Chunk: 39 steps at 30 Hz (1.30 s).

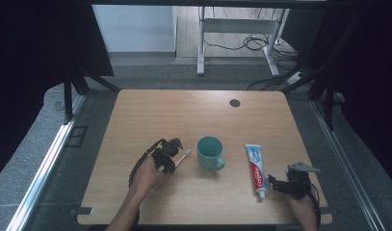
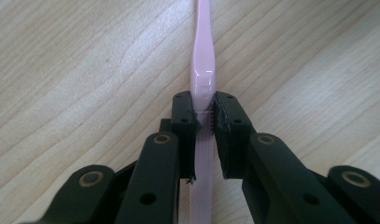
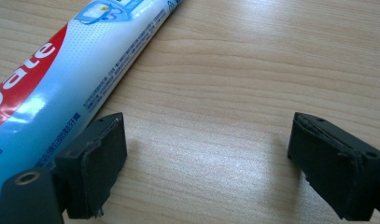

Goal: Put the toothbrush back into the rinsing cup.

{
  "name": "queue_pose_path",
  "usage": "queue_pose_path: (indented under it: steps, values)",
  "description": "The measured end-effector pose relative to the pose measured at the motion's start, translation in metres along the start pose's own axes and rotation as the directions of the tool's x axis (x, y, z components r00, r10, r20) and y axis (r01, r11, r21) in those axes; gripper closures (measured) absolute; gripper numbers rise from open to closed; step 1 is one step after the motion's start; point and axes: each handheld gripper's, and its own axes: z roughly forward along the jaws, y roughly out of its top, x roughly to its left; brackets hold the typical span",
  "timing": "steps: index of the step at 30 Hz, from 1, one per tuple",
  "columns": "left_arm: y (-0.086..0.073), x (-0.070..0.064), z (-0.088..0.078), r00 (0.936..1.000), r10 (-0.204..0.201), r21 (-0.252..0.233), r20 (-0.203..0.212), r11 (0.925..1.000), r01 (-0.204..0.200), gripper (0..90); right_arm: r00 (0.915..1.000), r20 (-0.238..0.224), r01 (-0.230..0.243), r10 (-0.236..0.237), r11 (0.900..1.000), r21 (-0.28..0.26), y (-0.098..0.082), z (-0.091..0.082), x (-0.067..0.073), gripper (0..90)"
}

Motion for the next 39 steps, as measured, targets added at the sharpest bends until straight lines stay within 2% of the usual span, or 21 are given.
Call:
queue_pose_path:
  steps: [19, 27, 39]
  values:
    - [-0.003, 0.004, -0.022, 0.9996, 0.025, -0.067, 0.011, 0.9975, -0.024, 79.2, 1.0000, -0.002, 0.002, -0.002, 1.000, 0.000, 0.000, 0.000, 0.000, 11.3]
    - [-0.004, 0.004, -0.029, 0.9990, 0.036, -0.121, 0.024, 0.9921, -0.033, 79.2, 1.0000, -0.003, 0.003, -0.003, 1.000, 0.000, 0.000, 0.000, 0.000, 11.3]
    - [-0.006, 0.005, -0.039, 0.9981, 0.048, -0.167, 0.038, 0.9851, -0.041, 79.2, 1.0000, -0.005, 0.005, -0.005, 1.000, 0.000, 0.000, 0.000, 0.000, 11.3]
